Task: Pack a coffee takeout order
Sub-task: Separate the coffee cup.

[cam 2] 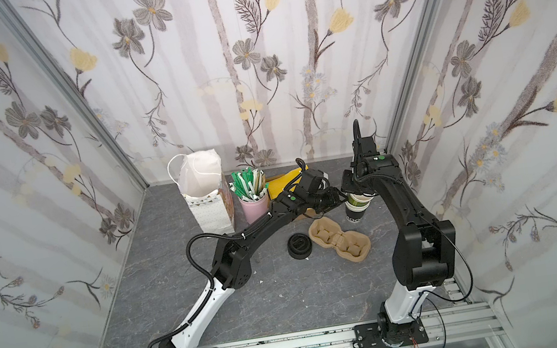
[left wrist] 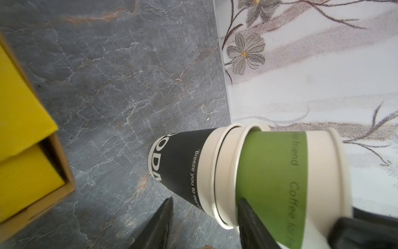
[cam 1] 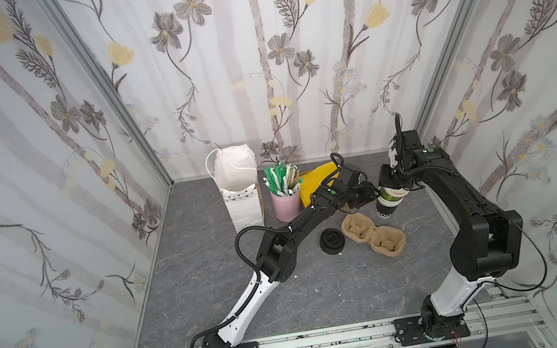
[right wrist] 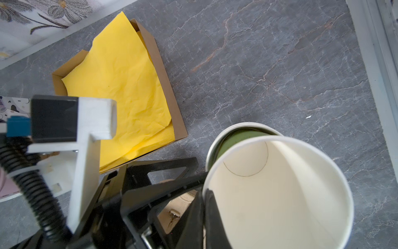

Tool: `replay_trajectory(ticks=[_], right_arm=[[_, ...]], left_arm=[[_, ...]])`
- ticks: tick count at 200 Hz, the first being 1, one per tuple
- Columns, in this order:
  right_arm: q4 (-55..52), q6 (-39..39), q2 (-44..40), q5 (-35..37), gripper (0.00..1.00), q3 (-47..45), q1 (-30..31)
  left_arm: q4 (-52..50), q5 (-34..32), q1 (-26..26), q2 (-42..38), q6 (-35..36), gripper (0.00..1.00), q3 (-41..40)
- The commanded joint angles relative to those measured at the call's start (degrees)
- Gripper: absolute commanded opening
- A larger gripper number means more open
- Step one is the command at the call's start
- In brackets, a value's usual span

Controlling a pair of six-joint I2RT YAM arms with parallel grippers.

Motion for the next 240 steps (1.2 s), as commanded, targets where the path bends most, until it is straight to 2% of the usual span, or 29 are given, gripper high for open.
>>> replay_trajectory(ticks=[1, 148, 240], right_arm=[[-1.4, -1.4, -0.1, 2.9, 0.0, 1.8, 0.2], [-6.7, -2.6, -1.7, 6.2, 0.0, 7.6, 0.6], [-10.6, -3.1, -2.2, 8.4, 0.0, 13.7, 2.1]], left_arm=[[0.1, -1.5, 0.1, -0.5, 0.4, 0.51, 0.3], [0.5, -2.5, 0.2, -2.1, 2.9, 0.55, 2.0], [1.1, -3.2, 0.4, -5.6, 1.5, 0.56, 2.8]])
